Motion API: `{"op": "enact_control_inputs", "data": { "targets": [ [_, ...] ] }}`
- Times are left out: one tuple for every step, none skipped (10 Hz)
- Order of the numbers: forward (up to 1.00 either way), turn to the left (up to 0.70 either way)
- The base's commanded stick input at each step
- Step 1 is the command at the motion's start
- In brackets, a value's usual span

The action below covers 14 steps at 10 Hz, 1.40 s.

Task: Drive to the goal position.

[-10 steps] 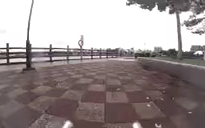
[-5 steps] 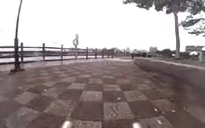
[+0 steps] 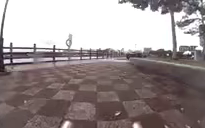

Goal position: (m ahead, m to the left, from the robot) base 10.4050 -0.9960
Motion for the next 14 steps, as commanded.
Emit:
{"op": "enact_control_inputs", "data": {
  "targets": [
    [0.7,0.0],
    [0.7,-0.18],
    [0.7,-0.34],
    [0.7,-0.35],
    [0.7,-0.35],
    [0.7,-0.11],
    [0.7,0.0],
    [0.7,0.0],
    [0.7,0.0],
    [0.7,0.0],
    [0.7,0.0],
    [0.7,0.0],
    [0.7,0.0],
    [0.7,0.0]
  ]
}}
